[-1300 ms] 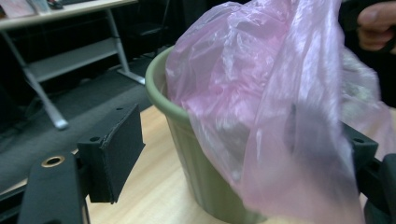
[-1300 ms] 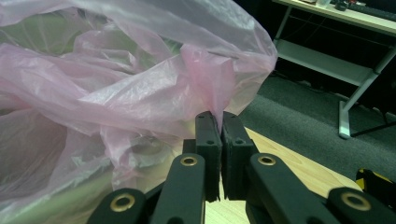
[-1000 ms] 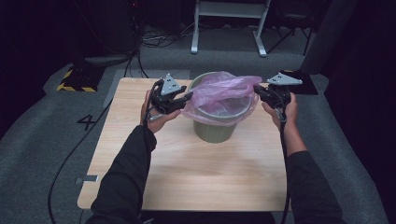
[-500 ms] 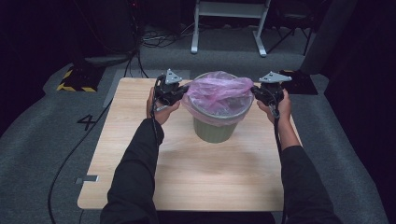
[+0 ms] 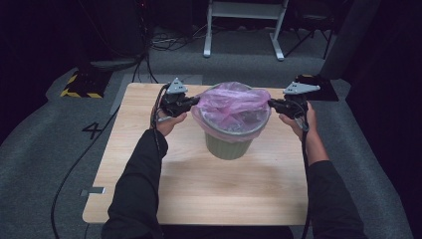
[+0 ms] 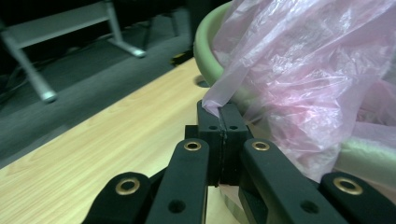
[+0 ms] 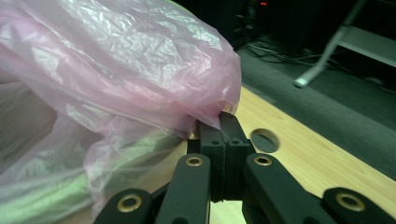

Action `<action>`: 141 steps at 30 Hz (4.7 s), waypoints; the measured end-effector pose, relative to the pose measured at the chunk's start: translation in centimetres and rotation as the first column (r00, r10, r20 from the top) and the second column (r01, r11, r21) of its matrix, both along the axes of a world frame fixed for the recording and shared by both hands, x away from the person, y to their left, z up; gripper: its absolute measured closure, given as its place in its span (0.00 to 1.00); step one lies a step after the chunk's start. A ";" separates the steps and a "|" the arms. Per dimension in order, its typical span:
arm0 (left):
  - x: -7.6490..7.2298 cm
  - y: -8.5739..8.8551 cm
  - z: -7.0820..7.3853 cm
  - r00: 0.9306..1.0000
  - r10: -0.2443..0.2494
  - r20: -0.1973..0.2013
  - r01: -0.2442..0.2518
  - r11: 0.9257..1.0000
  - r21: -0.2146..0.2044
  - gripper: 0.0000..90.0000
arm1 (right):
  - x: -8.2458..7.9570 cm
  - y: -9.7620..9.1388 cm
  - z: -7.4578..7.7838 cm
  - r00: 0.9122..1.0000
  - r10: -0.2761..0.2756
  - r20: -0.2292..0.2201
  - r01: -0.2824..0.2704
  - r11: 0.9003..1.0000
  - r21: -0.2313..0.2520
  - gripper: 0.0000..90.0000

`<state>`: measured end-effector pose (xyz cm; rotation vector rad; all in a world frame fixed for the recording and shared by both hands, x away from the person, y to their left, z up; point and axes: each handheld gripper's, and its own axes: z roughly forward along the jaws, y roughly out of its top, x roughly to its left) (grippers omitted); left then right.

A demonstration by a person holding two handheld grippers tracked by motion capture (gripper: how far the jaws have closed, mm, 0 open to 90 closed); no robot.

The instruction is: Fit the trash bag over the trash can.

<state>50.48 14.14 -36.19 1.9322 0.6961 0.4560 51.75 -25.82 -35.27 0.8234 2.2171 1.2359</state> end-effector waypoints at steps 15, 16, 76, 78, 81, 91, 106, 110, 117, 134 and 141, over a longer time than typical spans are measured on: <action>0.5 -1.4 0.0 0.998 0.067 0.007 -0.067 0.996 0.052 1.00 | -0.4 0.4 0.0 0.997 -0.047 0.056 0.045 0.998 0.051 1.00; 0.8 -1.5 -0.3 0.997 0.075 -0.004 -0.074 0.996 0.050 1.00 | -0.2 0.3 -0.1 0.997 -0.054 0.049 0.051 0.997 0.064 1.00; -1.4 2.9 -5.0 0.980 0.181 -0.081 -0.183 0.983 -0.019 0.38 | -2.0 -4.2 -5.8 0.985 -0.169 -0.033 0.172 0.973 0.156 0.54; -1.5 3.3 -4.4 0.982 0.174 -0.078 -0.178 0.983 -0.053 0.35 | -2.2 -4.5 -5.2 0.985 -0.173 -0.020 0.174 0.972 0.161 0.50; -1.7 3.3 -3.7 0.985 0.167 -0.044 -0.169 0.984 -0.062 0.34 | -2.4 -5.0 -4.3 0.986 -0.168 0.001 0.165 0.972 0.169 0.46; -1.2 1.6 -2.4 0.988 0.152 -0.030 -0.153 0.986 -0.059 0.42 | -1.9 -4.4 -0.2 0.987 -0.148 0.061 0.128 0.958 0.257 0.46; -0.4 -0.8 -2.0 0.992 0.122 -0.036 -0.124 0.991 -0.047 0.56 | 0.1 0.7 2.9 0.998 -0.027 0.057 0.017 0.986 0.169 0.45; -0.3 -1.3 -1.9 0.994 0.104 -0.025 -0.105 0.994 -0.039 0.69 | 1.1 1.4 2.9 1.000 0.002 0.024 -0.006 0.988 0.154 0.47; -0.1 -1.8 -1.8 0.998 0.061 -0.011 -0.062 0.998 -0.035 0.92 | 2.4 2.2 2.5 1.000 0.010 -0.001 -0.010 0.994 0.104 0.72; 0.7 -2.5 -2.1 0.996 0.085 -0.020 -0.085 0.996 -0.024 1.00 | 3.4 2.8 2.4 0.997 -0.073 0.008 0.072 0.993 0.092 0.98; 1.1 -2.8 -2.4 0.994 0.106 -0.029 -0.106 0.994 -0.001 1.00 | 4.0 3.0 2.0 0.993 -0.118 -0.021 0.120 0.988 0.102 0.98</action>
